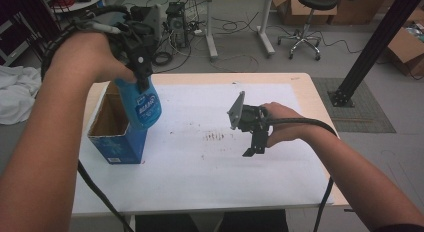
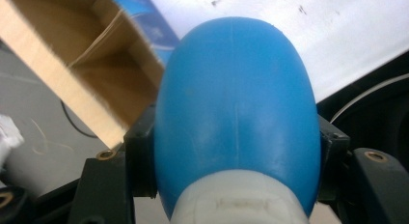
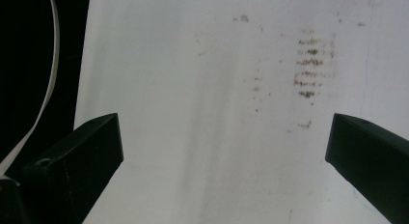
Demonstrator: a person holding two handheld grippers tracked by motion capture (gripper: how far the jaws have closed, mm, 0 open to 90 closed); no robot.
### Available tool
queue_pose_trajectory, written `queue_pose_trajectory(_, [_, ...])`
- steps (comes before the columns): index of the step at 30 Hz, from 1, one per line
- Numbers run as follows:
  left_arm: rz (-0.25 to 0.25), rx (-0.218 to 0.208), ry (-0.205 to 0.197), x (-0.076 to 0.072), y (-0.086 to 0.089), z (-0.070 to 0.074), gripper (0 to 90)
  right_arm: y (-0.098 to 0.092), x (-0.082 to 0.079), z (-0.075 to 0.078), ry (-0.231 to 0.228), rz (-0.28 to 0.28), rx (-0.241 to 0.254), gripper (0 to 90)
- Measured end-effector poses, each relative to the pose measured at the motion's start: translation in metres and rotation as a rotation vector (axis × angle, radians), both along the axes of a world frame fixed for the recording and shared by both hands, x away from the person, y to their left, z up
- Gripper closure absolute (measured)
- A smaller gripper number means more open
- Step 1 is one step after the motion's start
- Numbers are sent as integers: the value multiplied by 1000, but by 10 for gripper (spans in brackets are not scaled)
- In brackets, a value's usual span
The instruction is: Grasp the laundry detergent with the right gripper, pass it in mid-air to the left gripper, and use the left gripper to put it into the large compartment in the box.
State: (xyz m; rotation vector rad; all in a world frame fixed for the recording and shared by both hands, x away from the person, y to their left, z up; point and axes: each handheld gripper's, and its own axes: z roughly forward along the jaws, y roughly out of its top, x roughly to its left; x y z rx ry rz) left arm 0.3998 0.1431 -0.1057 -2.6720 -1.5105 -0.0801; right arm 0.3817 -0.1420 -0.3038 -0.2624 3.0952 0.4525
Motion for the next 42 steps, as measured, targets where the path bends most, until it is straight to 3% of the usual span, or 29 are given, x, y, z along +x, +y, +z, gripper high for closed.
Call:
queue_pose_trajectory(10, [213, 3, -16, 7, 38, 20, 381, -15, 4, 5, -15, -13, -56, 0])
queue_pose_trajectory(16, [290, 14, -7, 18, 52, 21, 382, -20, 5, 4, -18, -19, -70, 0])
queue_pose_trajectory(23, [408, -12, -7, 28, 75, 16, 382, -19, 7, 2, -20, -17, -84, 0])
queue_pose_trajectory(31, [457, -7, -2, 33, 95, 0, 382, -16, 9, -1, -24, -18, -99, 0])
queue_pose_trajectory(42, [454, -20, 7, 38, 101, -38, 381, -15, 7, -2, -28, -21, -109, 0])
